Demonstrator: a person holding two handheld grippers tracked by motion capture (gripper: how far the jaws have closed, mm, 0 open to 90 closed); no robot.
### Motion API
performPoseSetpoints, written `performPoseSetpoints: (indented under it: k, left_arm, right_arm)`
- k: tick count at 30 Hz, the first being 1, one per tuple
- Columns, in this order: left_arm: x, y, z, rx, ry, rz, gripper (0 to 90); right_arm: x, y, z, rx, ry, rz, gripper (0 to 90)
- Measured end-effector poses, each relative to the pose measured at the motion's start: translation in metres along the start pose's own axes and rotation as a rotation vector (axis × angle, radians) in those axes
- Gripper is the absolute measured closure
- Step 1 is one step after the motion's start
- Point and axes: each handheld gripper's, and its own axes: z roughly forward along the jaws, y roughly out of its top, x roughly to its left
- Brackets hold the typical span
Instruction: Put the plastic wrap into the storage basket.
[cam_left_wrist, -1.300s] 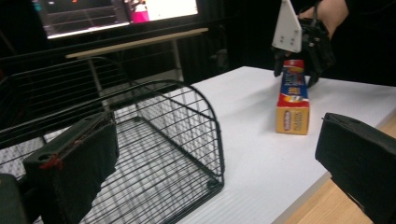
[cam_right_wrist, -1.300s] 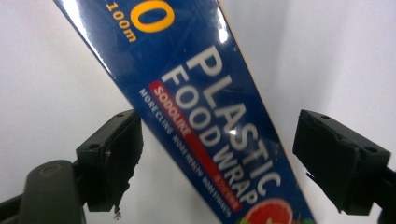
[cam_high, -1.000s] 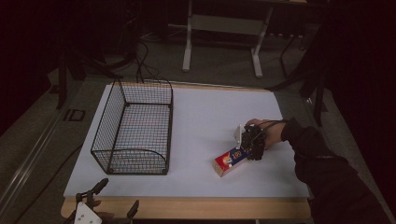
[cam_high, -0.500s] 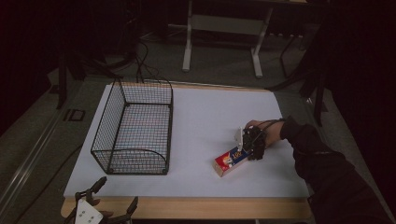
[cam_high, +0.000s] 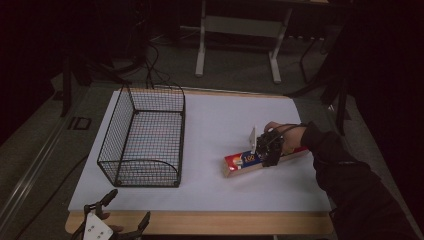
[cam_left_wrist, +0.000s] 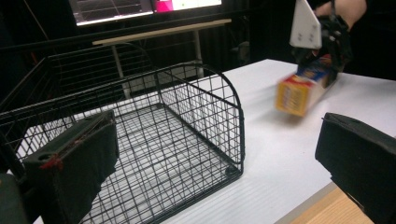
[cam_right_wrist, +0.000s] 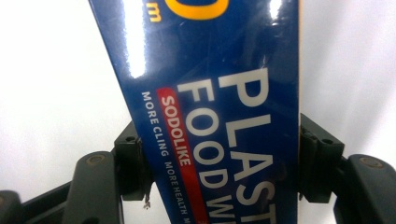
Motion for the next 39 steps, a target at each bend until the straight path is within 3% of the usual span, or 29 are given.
performPoseSetpoints:
  k: [5, 12, 14, 17, 19, 21, 22, 24, 27, 28, 32, 37, 39]
  left_arm:
    - [0.0, 0.001, 0.001, -0.01, -0.01, 0.005, 0.1]
    - [0.0, 0.002, 0.002, -0.025, -0.026, 0.009, 0.1]
    - [-0.001, 0.003, 0.003, -0.028, -0.032, 0.013, 0.1]
    - [-0.002, 0.003, 0.004, -0.032, -0.044, 0.013, 0.1]
    - [-0.002, 0.003, 0.005, -0.032, -0.053, 0.017, 0.1]
    - [-0.003, 0.003, 0.006, -0.033, -0.062, 0.018, 0.1]
    - [-0.003, 0.004, 0.006, -0.033, -0.066, 0.02, 0.1]
    - [-0.003, 0.004, 0.007, -0.036, -0.073, 0.021, 0.1]
    - [-0.004, 0.004, 0.007, -0.037, -0.08, 0.026, 0.1]
    - [-0.004, 0.004, 0.007, -0.036, -0.082, 0.028, 0.1]
    - [-0.005, 0.004, 0.007, -0.041, -0.095, 0.03, 0.1]
    - [-0.007, 0.004, 0.007, -0.044, -0.112, 0.036, 0.1]
    - [-0.007, 0.004, 0.008, -0.044, -0.116, 0.039, 0.2]
  right_arm:
    - [-0.013, 0.004, -0.022, -0.057, 0.0, 0.165, 36.3]
    - [-0.029, 0.007, -0.037, -0.144, -0.011, 0.303, 37.0]
    - [-0.033, 0.008, -0.039, -0.167, -0.044, 0.351, 37.1]
    - [-0.04, 0.009, -0.037, -0.191, -0.1, 0.426, 37.4]
    - [-0.046, 0.008, -0.035, -0.19, -0.108, 0.473, 37.4]
    - [-0.049, 0.007, -0.033, -0.19, -0.112, 0.49, 37.5]
    - [-0.055, 0.007, -0.031, -0.195, -0.111, 0.535, 37.5]
    - [-0.061, 0.007, -0.028, -0.183, -0.094, 0.572, 37.5]
    - [-0.071, 0.012, -0.021, -0.159, -0.037, 0.666, 37.8]
    - [-0.074, 0.014, -0.019, -0.154, -0.029, 0.682, 37.9]
    - [-0.079, 0.024, -0.009, -0.123, -0.07, 0.743, 37.9]
    - [-0.09, 0.027, 0.003, -0.154, -0.081, 0.824, 38.1]
    - [-0.091, 0.027, 0.005, -0.151, -0.087, 0.832, 38.3]
